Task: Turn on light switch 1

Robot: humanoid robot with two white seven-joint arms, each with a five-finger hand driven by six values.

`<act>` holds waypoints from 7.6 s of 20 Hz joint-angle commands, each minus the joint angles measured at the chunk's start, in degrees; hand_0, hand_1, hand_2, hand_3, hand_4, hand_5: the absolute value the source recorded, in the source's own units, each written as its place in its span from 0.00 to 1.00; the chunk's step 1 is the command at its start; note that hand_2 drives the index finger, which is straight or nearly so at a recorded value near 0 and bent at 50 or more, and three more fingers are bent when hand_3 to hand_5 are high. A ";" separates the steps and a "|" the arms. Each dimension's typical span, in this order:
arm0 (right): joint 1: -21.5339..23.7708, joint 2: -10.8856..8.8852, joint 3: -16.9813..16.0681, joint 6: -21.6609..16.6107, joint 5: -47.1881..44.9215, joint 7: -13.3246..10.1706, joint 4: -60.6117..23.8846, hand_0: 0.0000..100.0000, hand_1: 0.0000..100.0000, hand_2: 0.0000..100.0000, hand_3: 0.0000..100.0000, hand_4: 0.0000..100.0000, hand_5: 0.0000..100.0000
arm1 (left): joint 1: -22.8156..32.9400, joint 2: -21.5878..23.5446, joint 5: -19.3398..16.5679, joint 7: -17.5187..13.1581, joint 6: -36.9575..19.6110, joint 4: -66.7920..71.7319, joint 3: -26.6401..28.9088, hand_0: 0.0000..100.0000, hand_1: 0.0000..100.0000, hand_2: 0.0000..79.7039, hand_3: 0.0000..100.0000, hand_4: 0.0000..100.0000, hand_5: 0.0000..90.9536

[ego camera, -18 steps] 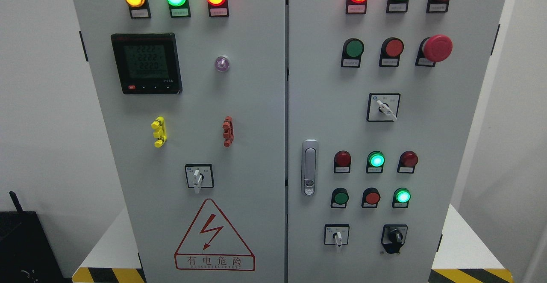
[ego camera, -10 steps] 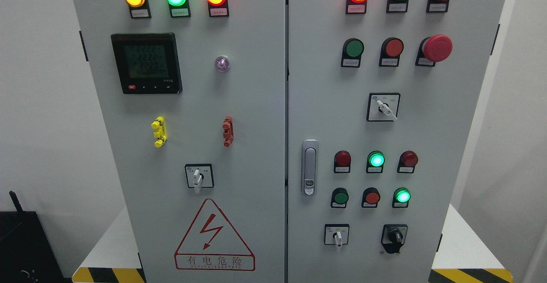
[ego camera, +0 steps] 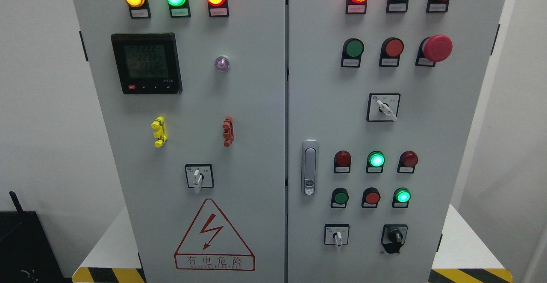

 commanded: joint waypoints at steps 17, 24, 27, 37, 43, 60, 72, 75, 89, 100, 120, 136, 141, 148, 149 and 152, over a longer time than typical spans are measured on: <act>0.00 0.00 0.00 -0.02 0.00 0.00 0.00 0.30 0.00 0.00 0.00 0.00 0.00 | 18.04 3.87 -0.60 -0.42 1.77 -80.75 7.45 0.30 0.15 0.00 0.02 0.06 0.00; 0.00 0.00 0.00 -0.02 0.00 0.00 0.00 0.30 0.00 0.00 0.00 0.00 0.00 | 12.16 5.45 -0.07 -0.42 3.34 -88.76 11.24 0.32 0.17 0.00 0.12 0.20 0.00; 0.00 0.00 0.00 -0.02 0.00 0.00 0.00 0.30 0.00 0.00 0.00 0.00 0.00 | 9.87 5.54 0.37 -0.42 7.13 -93.41 12.64 0.33 0.18 0.01 0.18 0.29 0.00; -0.09 0.00 0.00 -0.02 0.00 0.00 0.00 0.30 0.00 0.00 0.00 0.00 0.00 | 4.59 5.45 2.39 8.36 6.69 -98.53 11.06 0.38 0.28 0.23 0.39 0.53 0.29; 0.00 0.00 0.00 -0.02 0.00 0.00 0.00 0.30 0.00 0.00 0.00 0.00 0.00 | 4.59 5.27 3.09 9.94 7.40 -103.35 10.54 0.42 0.35 0.33 0.52 0.69 0.66; 0.00 0.00 0.00 -0.02 0.00 0.00 0.00 0.31 0.00 0.00 0.00 0.00 0.00 | -1.73 3.52 3.89 13.20 18.73 -113.03 7.81 0.13 0.56 0.54 0.64 0.78 0.82; 0.00 0.00 0.00 -0.02 0.00 0.00 0.00 0.31 0.00 0.00 0.00 0.00 0.00 | -7.62 1.41 3.62 17.94 23.29 -113.56 5.18 0.00 0.65 0.56 0.68 0.80 0.81; 0.00 0.00 0.00 -0.02 0.00 0.00 0.00 0.31 0.00 0.00 0.00 0.00 0.00 | -9.29 0.44 3.62 19.97 25.93 -113.64 4.64 0.00 0.65 0.58 0.69 0.81 0.82; 0.00 0.00 0.00 -0.02 0.00 0.00 0.00 0.31 0.00 0.00 0.00 0.00 0.00 | -14.74 -2.11 -0.24 20.23 33.05 -113.91 4.64 0.03 0.65 0.62 0.75 0.87 0.90; 0.00 0.00 0.00 -0.02 0.00 0.00 0.00 0.30 0.00 0.00 0.00 0.00 0.00 | -17.99 -3.52 -2.18 20.32 36.39 -114.17 4.64 0.07 0.66 0.63 0.75 0.88 0.91; 0.00 0.00 0.00 -0.02 0.00 0.00 0.00 0.31 0.00 0.00 0.00 0.00 0.00 | -23.44 -4.31 -2.27 23.48 42.28 -114.00 3.33 0.12 0.66 0.65 0.75 0.88 0.89; 0.00 0.00 0.00 -0.02 0.00 0.00 0.00 0.30 0.00 0.00 0.00 0.00 0.00 | -24.58 -5.10 -4.64 26.21 44.22 -114.00 3.33 0.14 0.67 0.65 0.77 0.89 0.91; 0.00 0.00 0.00 -0.02 0.00 0.00 0.00 0.31 0.00 0.00 0.00 0.00 0.00 | -25.38 -5.10 -4.64 26.30 45.01 -113.91 3.41 0.15 0.67 0.65 0.77 0.89 0.91; 0.00 0.00 0.00 -0.02 0.00 0.00 0.00 0.31 0.00 0.00 0.00 0.00 0.00 | -25.91 -5.10 -4.46 26.21 46.68 -113.82 3.41 0.16 0.67 0.65 0.77 0.89 0.91; 0.00 0.00 0.00 -0.02 0.00 0.00 0.00 0.31 0.00 0.00 0.00 0.00 0.00 | -26.08 -5.18 -4.46 26.21 46.68 -113.82 3.41 0.16 0.67 0.65 0.77 0.89 0.91; 0.00 0.00 0.00 -0.02 0.00 0.00 0.00 0.30 0.00 0.00 0.00 0.00 0.00 | -26.52 -5.19 -4.46 26.21 46.77 -113.82 3.33 0.16 0.68 0.65 0.77 0.90 0.91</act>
